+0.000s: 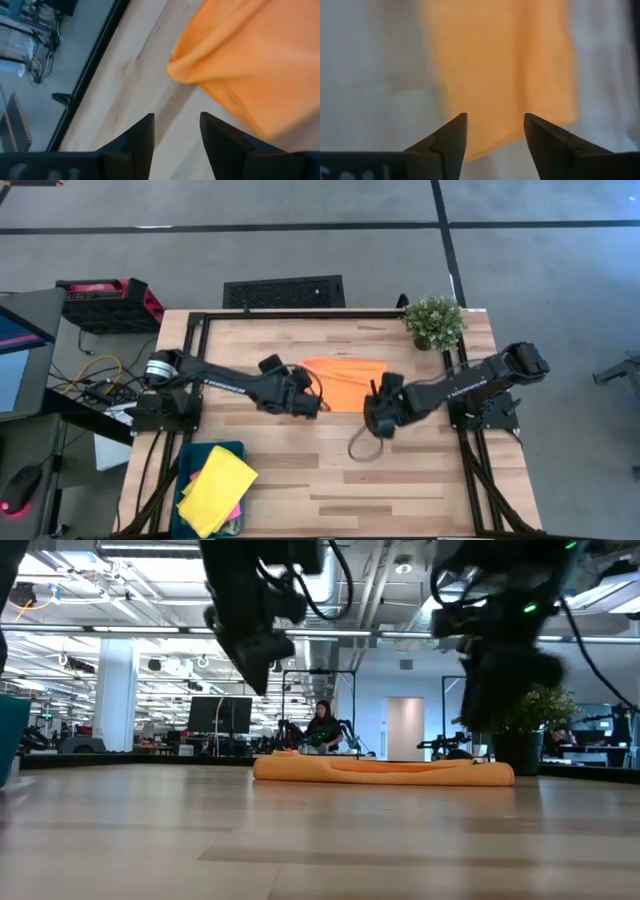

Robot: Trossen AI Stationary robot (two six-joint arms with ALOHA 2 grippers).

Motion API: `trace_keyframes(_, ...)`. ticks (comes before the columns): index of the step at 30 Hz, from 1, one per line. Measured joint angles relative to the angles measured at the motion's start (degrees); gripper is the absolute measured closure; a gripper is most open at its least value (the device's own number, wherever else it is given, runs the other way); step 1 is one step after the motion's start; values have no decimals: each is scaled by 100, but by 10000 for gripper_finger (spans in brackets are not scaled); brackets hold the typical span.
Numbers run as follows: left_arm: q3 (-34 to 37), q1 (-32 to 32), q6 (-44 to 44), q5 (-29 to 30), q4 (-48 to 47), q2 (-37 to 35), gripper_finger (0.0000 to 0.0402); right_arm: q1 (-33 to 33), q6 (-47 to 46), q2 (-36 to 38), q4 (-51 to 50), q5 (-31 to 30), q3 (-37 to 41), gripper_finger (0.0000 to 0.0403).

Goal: Fold microfiber towels
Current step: Fold the orange microfiber towel

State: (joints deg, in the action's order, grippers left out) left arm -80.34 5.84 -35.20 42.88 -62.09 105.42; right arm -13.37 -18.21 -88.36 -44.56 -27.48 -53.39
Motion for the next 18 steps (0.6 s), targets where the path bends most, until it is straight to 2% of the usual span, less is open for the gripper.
trace_keyframes(4, 0, 488, -480, 3, -459, -153, 251, -624, 330, 0, 2, 243, 102, 184)
trace_keyframes(8, 0, 929, -916, 0, -823, -176, 251, -867, 328, 0, 78, 227, 258, 184)
trace_keyframes(18, -58, 1666, -1250, -15, -956, -176, 251, -472, 327, 0, 552, 237, 917, 193)
